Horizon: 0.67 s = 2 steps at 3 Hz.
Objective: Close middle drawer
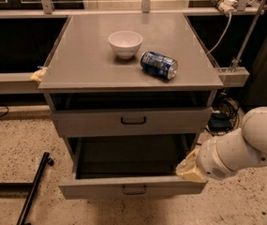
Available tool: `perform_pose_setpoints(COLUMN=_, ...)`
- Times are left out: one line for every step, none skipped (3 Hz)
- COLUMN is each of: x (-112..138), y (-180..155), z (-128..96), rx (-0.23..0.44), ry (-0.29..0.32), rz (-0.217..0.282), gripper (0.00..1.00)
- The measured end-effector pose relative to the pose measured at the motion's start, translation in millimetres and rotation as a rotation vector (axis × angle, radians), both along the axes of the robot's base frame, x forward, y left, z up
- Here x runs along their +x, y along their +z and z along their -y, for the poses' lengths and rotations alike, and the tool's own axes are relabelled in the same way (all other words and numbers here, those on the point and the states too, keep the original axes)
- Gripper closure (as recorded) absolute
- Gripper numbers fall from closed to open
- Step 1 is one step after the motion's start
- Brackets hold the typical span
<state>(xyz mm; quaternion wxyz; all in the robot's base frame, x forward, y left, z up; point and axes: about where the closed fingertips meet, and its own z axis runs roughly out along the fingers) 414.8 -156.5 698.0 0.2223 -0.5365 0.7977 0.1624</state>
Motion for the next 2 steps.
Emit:
perform_pose_setpoints(x=-10.4, y=-68.5, z=22.3, rx=-0.016, ry=0.013, rz=-0.012, gripper=1.00)
perform_pose_setpoints(x=1.0, y=-140.9, z=35.0, rx=0.005, ry=0.034, rz=0.005, gripper=1.00)
